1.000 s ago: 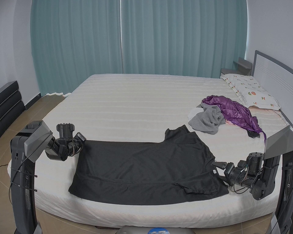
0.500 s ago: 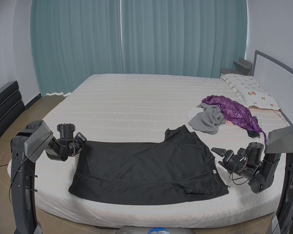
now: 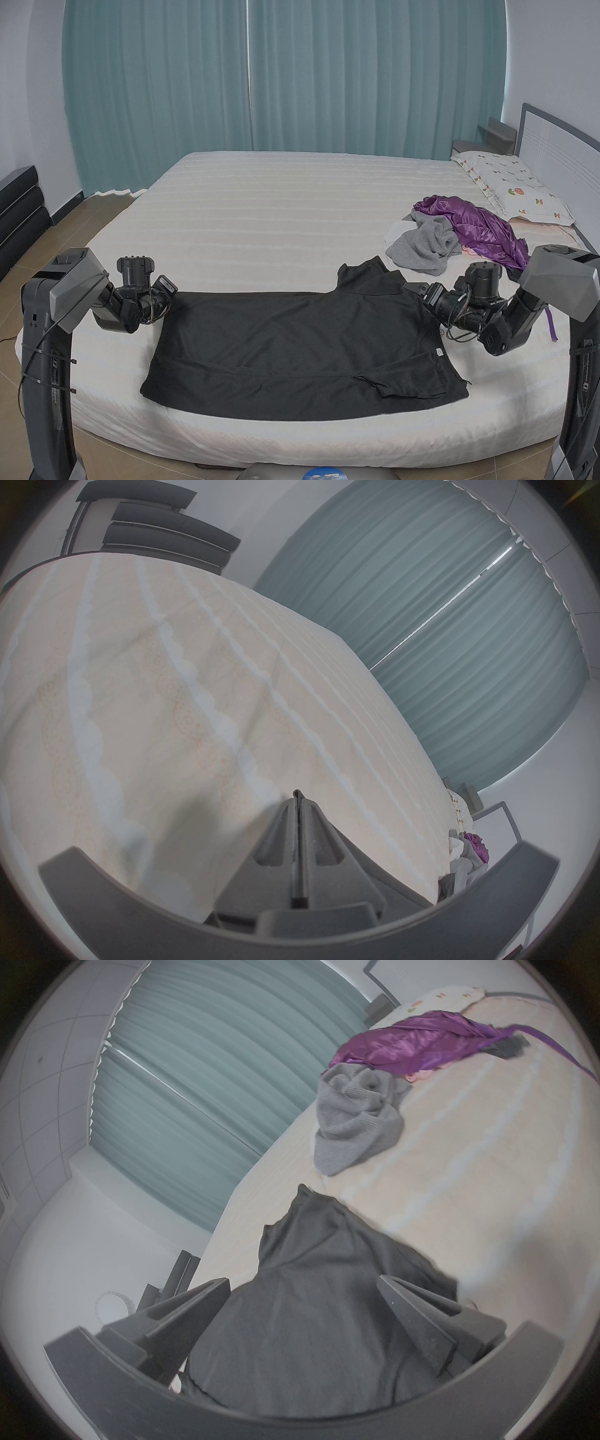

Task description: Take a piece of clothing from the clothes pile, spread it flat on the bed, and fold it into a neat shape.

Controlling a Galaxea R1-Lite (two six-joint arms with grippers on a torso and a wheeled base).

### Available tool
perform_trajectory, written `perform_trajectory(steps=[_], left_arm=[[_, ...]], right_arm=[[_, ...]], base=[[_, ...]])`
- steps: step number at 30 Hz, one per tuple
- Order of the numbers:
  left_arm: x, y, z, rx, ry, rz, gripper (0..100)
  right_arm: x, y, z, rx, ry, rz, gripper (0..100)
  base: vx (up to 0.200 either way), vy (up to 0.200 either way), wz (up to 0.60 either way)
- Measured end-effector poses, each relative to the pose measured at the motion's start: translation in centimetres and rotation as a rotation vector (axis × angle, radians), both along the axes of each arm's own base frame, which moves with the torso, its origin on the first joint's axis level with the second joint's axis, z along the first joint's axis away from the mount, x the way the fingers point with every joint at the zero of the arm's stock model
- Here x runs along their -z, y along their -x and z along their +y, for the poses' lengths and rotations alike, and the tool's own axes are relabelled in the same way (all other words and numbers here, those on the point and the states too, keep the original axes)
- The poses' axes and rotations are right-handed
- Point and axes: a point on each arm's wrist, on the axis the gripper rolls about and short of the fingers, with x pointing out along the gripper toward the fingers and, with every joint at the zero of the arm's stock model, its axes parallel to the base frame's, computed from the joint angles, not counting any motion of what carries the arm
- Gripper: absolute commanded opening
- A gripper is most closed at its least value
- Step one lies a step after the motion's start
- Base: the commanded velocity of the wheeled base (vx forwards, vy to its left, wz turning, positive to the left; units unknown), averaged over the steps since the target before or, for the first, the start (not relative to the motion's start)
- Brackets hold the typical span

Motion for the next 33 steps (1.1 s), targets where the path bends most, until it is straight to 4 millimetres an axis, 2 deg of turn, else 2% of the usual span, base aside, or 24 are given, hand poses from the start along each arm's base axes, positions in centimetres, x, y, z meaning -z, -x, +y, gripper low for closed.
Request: perform_trajectory(steps=[8,14,23,24,33], left_arm=[[0.2,0.2,0.0,0.003,0.000,0.010,0],[0.3,0.3,-0.1,0.006,0.000,0.013,0],[0.3,0.3,-0.1,0.010,0.001,0.016,0],[0.3,0.3,-0.1,0.010,0.001,0.016,0],[0.3,0.3,-0.1,0.013,-0.001,0.015,0]], right_arm=[[-1.1,-5.2,1.8,-0.006,0.059,-0.019,100],[-0.7,-8.3,2.5,0.032,0.121,-0.057,100],[1.3,-10.8,2.9,0.048,0.163,-0.060,100],[1.6,-10.9,2.9,0.049,0.165,-0.056,0],[2.7,-11.5,2.4,0.066,0.164,-0.069,0]], base=[[0.000,0.000,0.00],[0.000,0.000,0.00],[0.000,0.000,0.00],[0.000,0.000,0.00],[0.000,0.000,0.00]])
